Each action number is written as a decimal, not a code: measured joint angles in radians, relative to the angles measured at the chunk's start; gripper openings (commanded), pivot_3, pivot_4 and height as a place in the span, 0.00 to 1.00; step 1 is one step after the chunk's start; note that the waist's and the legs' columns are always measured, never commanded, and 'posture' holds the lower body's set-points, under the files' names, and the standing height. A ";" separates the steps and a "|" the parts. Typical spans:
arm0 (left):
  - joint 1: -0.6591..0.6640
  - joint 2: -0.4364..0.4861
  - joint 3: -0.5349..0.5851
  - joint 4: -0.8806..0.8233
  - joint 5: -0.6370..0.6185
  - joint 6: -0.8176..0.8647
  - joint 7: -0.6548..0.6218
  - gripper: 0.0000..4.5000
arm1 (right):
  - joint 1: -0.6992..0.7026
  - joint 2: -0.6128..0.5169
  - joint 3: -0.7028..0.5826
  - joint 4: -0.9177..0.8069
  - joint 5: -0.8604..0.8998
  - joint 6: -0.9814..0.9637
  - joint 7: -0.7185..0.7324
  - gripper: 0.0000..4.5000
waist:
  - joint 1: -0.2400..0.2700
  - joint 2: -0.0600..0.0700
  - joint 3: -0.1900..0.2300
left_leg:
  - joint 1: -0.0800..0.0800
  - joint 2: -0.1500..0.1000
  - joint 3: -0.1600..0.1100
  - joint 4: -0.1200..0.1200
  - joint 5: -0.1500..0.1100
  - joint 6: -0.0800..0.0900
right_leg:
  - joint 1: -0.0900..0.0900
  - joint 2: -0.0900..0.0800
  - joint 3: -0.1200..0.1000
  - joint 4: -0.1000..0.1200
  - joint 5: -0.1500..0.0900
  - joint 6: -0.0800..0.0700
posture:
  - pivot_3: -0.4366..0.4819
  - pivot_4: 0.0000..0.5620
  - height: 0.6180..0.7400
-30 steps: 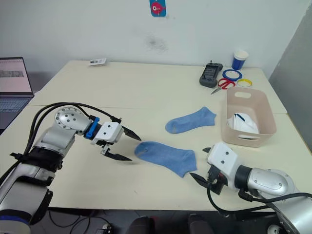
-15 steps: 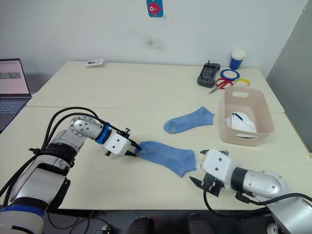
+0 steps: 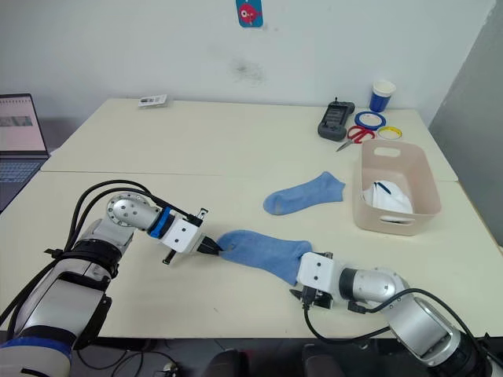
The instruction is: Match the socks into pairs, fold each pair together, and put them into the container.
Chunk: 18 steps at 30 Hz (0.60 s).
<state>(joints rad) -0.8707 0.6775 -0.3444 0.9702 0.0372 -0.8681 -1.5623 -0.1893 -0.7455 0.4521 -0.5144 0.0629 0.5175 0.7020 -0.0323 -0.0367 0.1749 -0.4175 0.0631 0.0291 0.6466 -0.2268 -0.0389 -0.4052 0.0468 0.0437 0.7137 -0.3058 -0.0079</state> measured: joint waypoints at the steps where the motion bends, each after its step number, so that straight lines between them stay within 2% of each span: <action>1: 0.002 0.000 0.000 -0.006 0.000 0.005 0.000 0.00 | 0.000 0.002 -0.001 0.007 0.001 -0.006 0.011 0.47 | 0.000 0.000 0.000 | 0.000 0.000 0.000 0.000 0.000 0.000 | 0.000 0.000 0.000 0.000 0.000 0.000 | 0.48 0.27 0.93; 6: 0.021 0.004 0.009 -0.032 -0.003 0.012 0.002 0.00 | 0.000 0.020 -0.023 0.027 0.003 -0.010 0.039 0.06 | -0.001 0.000 0.000 | 0.000 0.000 0.000 0.000 0.000 0.000 | 0.000 0.000 0.000 0.001 0.000 0.000 | 0.48 0.27 0.93; 7: 0.027 0.005 0.010 -0.040 -0.007 0.016 0.001 0.00 | -0.002 0.034 -0.030 0.030 0.007 -0.009 0.040 0.00 | -0.001 0.000 0.000 | 0.000 0.000 0.000 0.000 0.000 0.000 | 0.000 0.000 0.000 0.001 0.000 0.000 | 0.48 0.27 0.93; 11: 0.054 0.011 0.014 -0.089 -0.046 0.054 -0.029 0.00 | -0.009 0.059 -0.042 0.030 0.021 -0.001 0.056 0.00 | 0.000 0.000 0.000 | 0.000 0.000 0.000 0.000 0.000 0.000 | 0.000 0.000 0.000 0.001 0.000 0.000 | 0.48 0.27 0.93; 13: 0.079 0.049 -0.001 -0.160 -0.096 0.130 -0.043 0.00 | 0.000 0.059 -0.065 0.013 0.048 0.018 0.068 0.00 | -0.002 0.000 0.000 | 0.000 0.001 0.000 0.000 0.000 0.000 | 0.000 0.000 0.000 0.001 0.000 0.000 | 0.48 0.27 0.93; 16: 0.130 0.176 -0.048 -0.334 -0.198 0.332 -0.045 0.00 | 0.029 0.059 -0.131 -0.063 0.127 0.077 0.085 0.00 | -0.006 0.000 0.000 | 0.001 0.002 -0.002 0.000 0.000 0.000 | 0.000 -0.001 0.000 0.001 0.000 0.000 | 0.48 0.27 0.93; 18: 0.189 0.300 -0.083 -0.518 -0.318 0.547 -0.044 0.00 | 0.070 0.060 -0.193 -0.140 0.218 0.149 0.095 0.00 | -0.008 0.000 0.000 | 0.001 0.004 -0.004 -0.001 0.000 0.000 | 0.000 -0.001 -0.001 0.002 0.000 -0.001 | 0.48 0.27 0.93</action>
<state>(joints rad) -0.6815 0.9775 -0.4278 0.4518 -0.2810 -0.3206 -1.6063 -0.1189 -0.6854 0.2596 -0.6542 0.2806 0.6665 0.7965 -0.0400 -0.0367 0.1749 -0.4164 0.0671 0.0251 0.6458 -0.2267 -0.0390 -0.4048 0.0454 0.0425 0.7158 -0.3062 -0.0086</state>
